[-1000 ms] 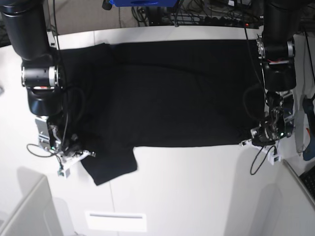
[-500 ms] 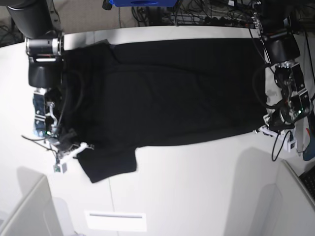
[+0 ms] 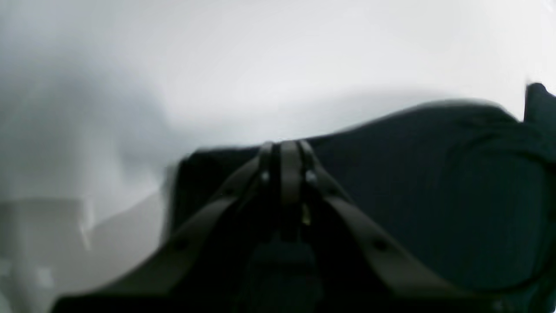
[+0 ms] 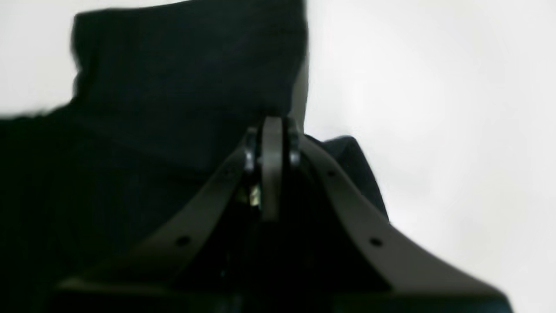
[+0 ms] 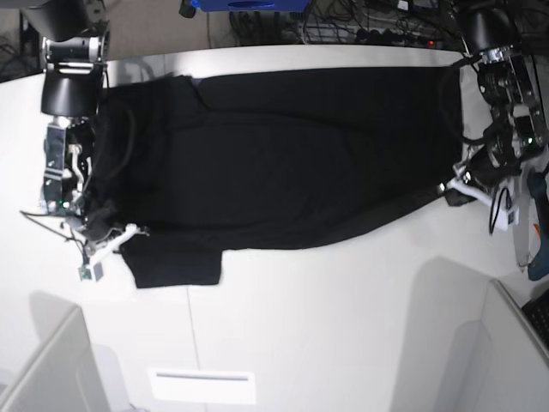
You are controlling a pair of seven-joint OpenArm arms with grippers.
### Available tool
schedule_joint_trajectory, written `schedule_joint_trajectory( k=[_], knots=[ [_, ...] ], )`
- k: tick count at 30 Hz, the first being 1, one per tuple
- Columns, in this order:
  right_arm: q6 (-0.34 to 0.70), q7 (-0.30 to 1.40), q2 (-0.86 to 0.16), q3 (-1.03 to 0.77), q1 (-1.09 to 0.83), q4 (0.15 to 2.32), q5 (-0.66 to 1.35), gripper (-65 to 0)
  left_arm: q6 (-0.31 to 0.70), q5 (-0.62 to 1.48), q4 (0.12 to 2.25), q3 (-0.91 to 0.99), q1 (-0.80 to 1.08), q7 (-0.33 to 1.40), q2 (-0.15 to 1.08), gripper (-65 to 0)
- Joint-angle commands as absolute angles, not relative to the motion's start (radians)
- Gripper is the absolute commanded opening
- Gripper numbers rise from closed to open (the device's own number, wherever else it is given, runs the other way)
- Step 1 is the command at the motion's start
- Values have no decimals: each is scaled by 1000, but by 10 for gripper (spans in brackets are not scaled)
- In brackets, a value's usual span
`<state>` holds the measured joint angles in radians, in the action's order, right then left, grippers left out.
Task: Fold the T-shirt properly
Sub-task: 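Fold the hem half over onto the shoulder half with both grippers, then release the folded edge and reposition both grippers along the fold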
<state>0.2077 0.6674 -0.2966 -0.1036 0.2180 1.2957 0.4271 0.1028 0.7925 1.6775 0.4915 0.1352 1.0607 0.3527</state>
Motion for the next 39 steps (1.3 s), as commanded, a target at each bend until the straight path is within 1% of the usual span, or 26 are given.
schedule_joint_trajectory(
  k=[1, 4, 8, 18, 20, 23, 28, 39],
  knots=[
    [208, 662, -318, -127, 220, 1345, 429, -650, 111, 826, 1715, 512, 142, 1059, 369, -650],
    [208, 710, -318, -191, 163, 1443, 429, -650, 111, 871, 1771, 556, 194, 1095, 369, -650],
    [209, 800, -318, -245, 88, 1555, 432, -650, 111, 886, 1825, 568, 251, 1118, 371, -650],
    [211, 889, -311, -363, -117, 1791, 437, -650, 114, 888, 1845, 595, 351, 1119, 371, -650],
    [211, 898, -292, -390, -150, 1831, 437, -650, 114, 888, 1845, 595, 357, 1119, 371, -650],
    [211, 898, -283, -421, -183, 1848, 437, -650, 114, 888, 1851, 595, 375, 1119, 372, -650],
    [211, 898, -278, -423, -255, 1854, 437, -650, 114, 885, 1894, 595, 400, 1119, 372, -650],
    [211, 898, -277, -427, -354, 1913, 437, -650, 114, 880, 1893, 595, 424, 1118, 372, -650]
  ],
)
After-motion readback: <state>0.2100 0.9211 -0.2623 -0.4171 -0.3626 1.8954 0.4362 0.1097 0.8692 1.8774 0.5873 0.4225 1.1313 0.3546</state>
